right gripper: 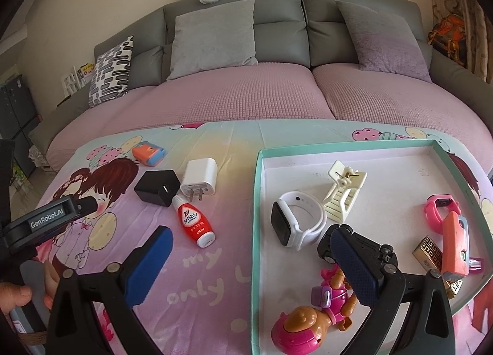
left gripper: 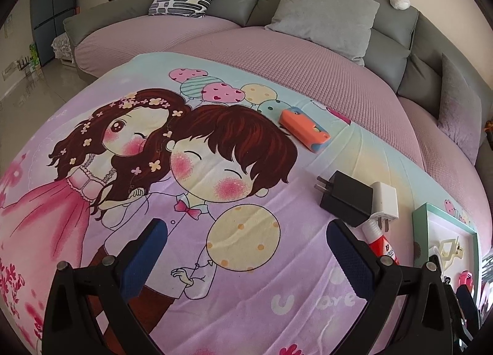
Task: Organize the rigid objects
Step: 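Withdraw both grippers from the tray toward the chargers and bottle, then grasp the black charger with the left gripper while the right grasps the red bottle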
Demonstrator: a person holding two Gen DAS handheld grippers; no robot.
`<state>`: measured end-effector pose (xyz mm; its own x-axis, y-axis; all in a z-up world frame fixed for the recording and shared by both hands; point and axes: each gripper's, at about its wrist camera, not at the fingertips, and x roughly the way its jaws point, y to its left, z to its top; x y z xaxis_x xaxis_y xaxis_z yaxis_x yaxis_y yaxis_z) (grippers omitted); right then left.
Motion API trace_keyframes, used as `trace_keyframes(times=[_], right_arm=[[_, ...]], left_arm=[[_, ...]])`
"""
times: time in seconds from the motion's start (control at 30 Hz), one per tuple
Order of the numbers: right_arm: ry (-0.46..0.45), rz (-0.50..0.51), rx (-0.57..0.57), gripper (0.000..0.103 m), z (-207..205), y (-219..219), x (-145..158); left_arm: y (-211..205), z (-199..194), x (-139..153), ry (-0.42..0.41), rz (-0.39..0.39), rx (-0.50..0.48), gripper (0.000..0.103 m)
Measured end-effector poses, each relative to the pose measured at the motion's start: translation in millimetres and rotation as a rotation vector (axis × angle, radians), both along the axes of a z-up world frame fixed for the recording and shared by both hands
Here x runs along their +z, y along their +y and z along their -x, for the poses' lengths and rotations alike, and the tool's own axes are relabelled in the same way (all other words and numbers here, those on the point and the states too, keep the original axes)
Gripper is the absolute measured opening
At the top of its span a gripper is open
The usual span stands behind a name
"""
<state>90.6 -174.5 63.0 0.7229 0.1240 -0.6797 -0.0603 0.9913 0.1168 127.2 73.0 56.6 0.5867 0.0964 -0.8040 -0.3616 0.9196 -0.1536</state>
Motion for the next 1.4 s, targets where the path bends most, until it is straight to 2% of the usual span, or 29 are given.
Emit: trace_keyframes(times=[0.13,0.4,0.5,0.57,0.7,0.8,0.83,1.03,1.2,1.3,1.4], right_arm=[[-0.003,0.022,0.029,0.103,-5.0,11.9,3.2],[-0.023,0.041,0.119,0.102,-27.4,44.3,8.8],[-0.012,0.049,0.143,0.097,-35.4,52.8,4.5],[-0.001,0.054,0.149,0.09,-42.2,55.4,2.0],[0.017,0.044,0.147,0.084,-54.8,53.8,0.2],[0.059,0.035,0.16,0.077,-63.5,53.9,-6.9],[0.069,0.04,0.167,0.071,-64.9,55.0,-9.8],[0.104,0.045,0.197,0.058,-66.7,62.7,-26.8],[0.118,0.041,0.213,0.053,-68.8,68.0,-34.2],[0.127,0.043,0.221,0.052,-70.3,70.5,-37.9],[0.138,0.039,0.221,0.047,-73.1,71.3,-41.7]], left_arm=[[2.4,-2.7,-9.4,0.006,0.062,-0.018,0.103],[9.0,-13.0,-11.6,-0.01,0.077,-0.033,0.103],[12.6,-19.0,-13.2,-0.009,0.083,-0.035,0.103],[12.4,-24.2,-14.5,-0.017,0.082,-0.051,0.103],[5.6,-39.0,-18.1,-0.019,0.064,-0.129,0.103],[-2.7,-47.0,-18.6,-0.042,0.093,-0.207,0.103],[-6.1,-49.0,-18.2,-0.047,0.097,-0.228,0.103],[-18.6,-62.3,-19.8,-0.058,0.135,-0.306,0.103],[-38.7,-72.3,-26.9,-0.031,0.12,-0.379,0.103],[-47.6,-80.7,-34.5,-0.001,0.099,-0.394,0.103],[-51.6,-84.6,-36.8,0.003,0.076,-0.4,0.102]])
